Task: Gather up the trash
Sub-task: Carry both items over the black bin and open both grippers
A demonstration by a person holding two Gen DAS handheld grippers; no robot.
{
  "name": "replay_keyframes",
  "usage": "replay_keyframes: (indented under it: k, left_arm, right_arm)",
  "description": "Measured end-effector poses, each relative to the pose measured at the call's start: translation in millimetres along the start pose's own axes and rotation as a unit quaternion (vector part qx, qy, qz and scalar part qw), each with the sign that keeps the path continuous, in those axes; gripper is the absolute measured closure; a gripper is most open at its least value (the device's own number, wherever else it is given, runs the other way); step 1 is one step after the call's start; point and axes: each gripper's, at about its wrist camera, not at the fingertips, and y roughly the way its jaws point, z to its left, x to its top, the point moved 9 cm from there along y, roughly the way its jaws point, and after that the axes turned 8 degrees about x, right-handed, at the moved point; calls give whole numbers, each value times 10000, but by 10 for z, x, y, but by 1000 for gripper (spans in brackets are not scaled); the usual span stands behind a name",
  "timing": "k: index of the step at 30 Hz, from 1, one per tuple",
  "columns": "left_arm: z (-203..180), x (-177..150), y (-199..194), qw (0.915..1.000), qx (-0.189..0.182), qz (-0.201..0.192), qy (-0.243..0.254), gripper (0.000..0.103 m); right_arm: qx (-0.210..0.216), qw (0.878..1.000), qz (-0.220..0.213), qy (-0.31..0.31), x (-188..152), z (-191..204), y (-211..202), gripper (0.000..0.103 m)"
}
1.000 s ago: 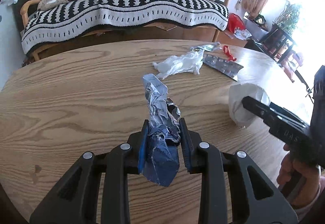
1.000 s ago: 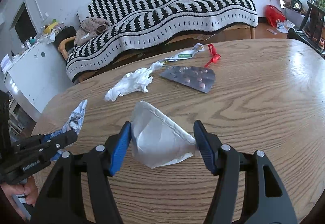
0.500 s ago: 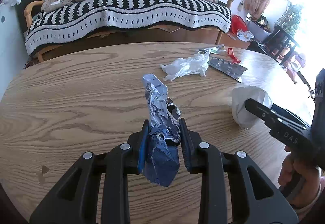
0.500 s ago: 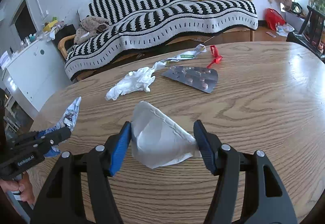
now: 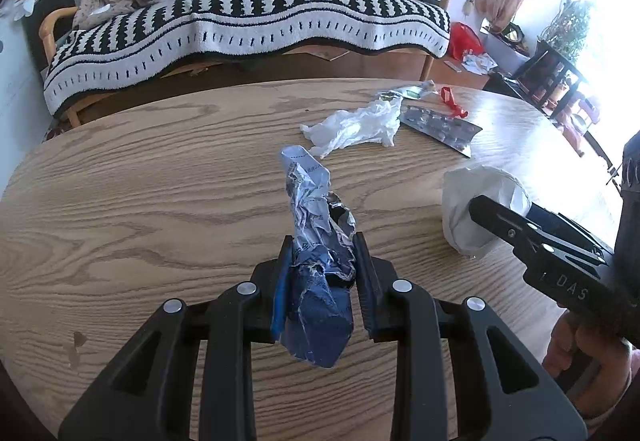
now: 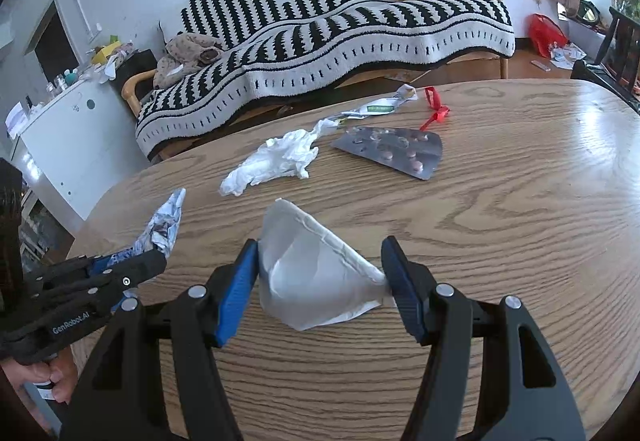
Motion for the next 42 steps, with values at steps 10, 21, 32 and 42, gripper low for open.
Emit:
replay_keyframes:
  k: [10,21,32,42]
  left_arm:
    - [-10,13,18,10000,-14,10,-3,75]
    - [-22,29,-133,9999,16,-135,-48,75]
    - [-992,-386,-1268,9961,-522,-663,238,75]
    - [-3107,-1686,-2011,9577,-2296,431,1683,75]
  right_arm:
    - [-101,9999,-95,74,25,-33,-5,41]
    - [-30,9984,-484,299,180,-20,-299,41]
    - [-367,9922,-1093,474,-90,-407,-2086,41]
    - [-1317,9734,-1179,1458,-1550,-1628,-4022,41]
